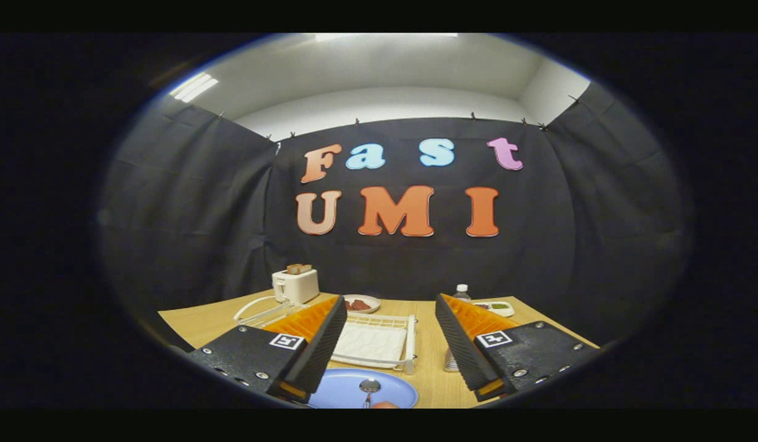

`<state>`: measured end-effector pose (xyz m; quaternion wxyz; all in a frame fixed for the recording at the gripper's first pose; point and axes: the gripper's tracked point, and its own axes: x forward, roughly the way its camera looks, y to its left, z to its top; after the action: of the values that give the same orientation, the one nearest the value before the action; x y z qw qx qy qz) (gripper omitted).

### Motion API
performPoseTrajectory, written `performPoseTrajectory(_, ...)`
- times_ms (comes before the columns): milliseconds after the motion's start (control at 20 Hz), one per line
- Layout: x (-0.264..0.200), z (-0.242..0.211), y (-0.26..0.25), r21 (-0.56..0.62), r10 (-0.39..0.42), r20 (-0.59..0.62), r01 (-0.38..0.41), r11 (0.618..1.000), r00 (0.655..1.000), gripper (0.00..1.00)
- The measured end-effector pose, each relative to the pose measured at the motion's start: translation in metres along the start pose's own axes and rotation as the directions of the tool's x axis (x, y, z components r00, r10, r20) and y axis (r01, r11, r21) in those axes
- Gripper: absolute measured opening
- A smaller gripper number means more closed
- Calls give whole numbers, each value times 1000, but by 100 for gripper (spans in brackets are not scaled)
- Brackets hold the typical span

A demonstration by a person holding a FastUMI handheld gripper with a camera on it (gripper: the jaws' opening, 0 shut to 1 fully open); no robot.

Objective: Take the plate from the dish rack, then take the spoon from the basket and place it into the plate.

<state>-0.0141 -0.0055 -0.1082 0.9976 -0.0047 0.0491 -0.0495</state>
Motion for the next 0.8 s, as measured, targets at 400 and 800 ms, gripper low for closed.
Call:
performPoseTrajectory(400,6,59,12,13,-35,123,34,999,992,90)
performPoseTrajectory(800,16,71,12,18,-56,138,54,998,989,90)
